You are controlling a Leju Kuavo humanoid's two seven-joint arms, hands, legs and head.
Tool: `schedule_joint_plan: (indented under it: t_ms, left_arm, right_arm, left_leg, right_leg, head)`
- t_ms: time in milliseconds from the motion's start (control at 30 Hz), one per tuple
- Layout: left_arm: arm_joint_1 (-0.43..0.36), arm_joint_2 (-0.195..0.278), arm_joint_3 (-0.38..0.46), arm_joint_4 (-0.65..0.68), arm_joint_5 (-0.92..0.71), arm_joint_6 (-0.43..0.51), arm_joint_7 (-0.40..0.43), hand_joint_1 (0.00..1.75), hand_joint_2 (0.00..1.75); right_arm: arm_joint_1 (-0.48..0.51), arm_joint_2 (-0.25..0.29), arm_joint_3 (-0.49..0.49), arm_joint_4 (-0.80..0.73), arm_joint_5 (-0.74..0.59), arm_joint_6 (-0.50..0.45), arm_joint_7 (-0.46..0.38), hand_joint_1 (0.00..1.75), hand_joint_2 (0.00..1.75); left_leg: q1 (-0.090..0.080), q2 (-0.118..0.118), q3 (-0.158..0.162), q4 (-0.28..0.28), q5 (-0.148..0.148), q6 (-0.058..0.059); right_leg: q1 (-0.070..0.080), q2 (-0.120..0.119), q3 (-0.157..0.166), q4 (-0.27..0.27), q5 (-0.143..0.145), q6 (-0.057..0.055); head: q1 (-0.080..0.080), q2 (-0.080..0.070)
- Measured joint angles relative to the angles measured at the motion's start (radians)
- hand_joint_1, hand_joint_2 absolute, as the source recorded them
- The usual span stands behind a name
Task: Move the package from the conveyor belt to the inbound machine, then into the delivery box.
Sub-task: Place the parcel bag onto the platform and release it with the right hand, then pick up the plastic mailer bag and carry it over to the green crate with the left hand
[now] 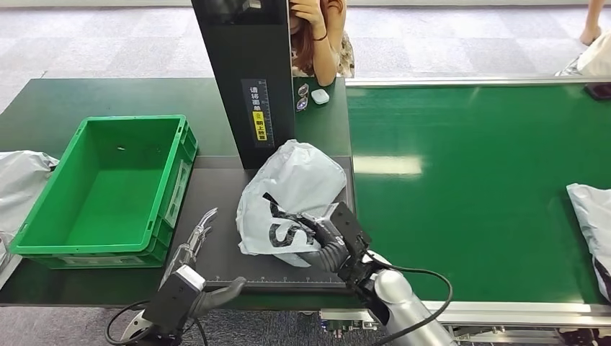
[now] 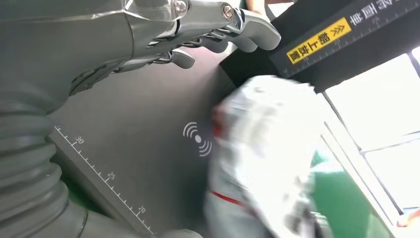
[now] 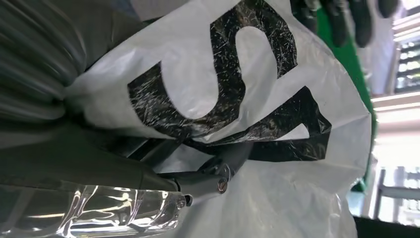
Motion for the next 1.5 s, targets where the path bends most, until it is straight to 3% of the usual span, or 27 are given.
schedule_joint_plan:
  t_ms: [267,533,733,1000,1233,1500]
  left_arm:
    - [0.001,0.001,0.008,0.0,0.02,0.033,-0.001,0.0,1.75]
    - [0.002,0.001,0.014,0.0,0.025,0.059,-0.007,0.0,1.75]
    - [-0.001,0.002,0.014,0.001,-0.005,0.027,-0.022,0.0,1.75]
    - [-0.054,0.001,-0.011,0.018,-0.087,-0.042,-0.014,0.0,1.75]
    - [-0.167,0.001,-0.091,0.089,-0.226,-0.107,0.047,0.0,1.75]
    - [-0.435,-0.003,-0.191,0.322,-0.27,-0.172,0.109,0.0,1.75]
  right_arm:
    - [-0.035,0.004,0.062,0.114,-0.073,0.011,0.002,0.0,1.75]
    - [0.004,-0.045,0.063,0.031,-0.258,0.155,-0.094,0.0,1.75]
    - [0.13,-0.079,-0.043,-0.167,-0.372,0.23,-0.169,0.0,1.75]
    - [0.259,-0.072,-0.221,-0.354,-0.379,0.265,-0.158,0.0,1.75]
    - [0.275,-0.026,-0.308,-0.405,-0.378,0.247,-0.114,0.0,1.75]
    - [0.271,0.004,-0.328,-0.405,-0.379,0.247,-0.098,0.0,1.75]
  left_leg:
    - [0.0,-0.001,0.0,0.0,0.0,0.0]
    - [0.0,-0.001,0.0,0.0,0.0,0.0]
    - [0.0,-0.001,0.0,0.0,-0.001,0.0]
    - [0.0,-0.001,0.0,0.0,-0.001,0.0]
    - [0.0,-0.001,0.0,0.001,0.0,0.0]
    - [0.0,-0.001,0.0,0.001,0.001,0.0]
  right_leg:
    - [0.0,-0.001,0.0,0.0,0.0,0.0]
    - [0.0,-0.001,0.0,0.0,0.0,0.0]
    - [0.0,-0.001,-0.001,-0.001,0.0,0.0]
    - [0.0,-0.001,-0.001,-0.001,0.0,0.0]
    - [0.0,-0.001,0.0,-0.001,0.0,0.0]
    - [0.0,-0.001,0.0,0.0,0.001,0.0]
  head:
    - [0.0,0.0]
    - [0.0,0.0]
    - [0.0,0.0]
    - [0.0,0.0]
    - [0.0,0.0]
    - [0.0,0.0]
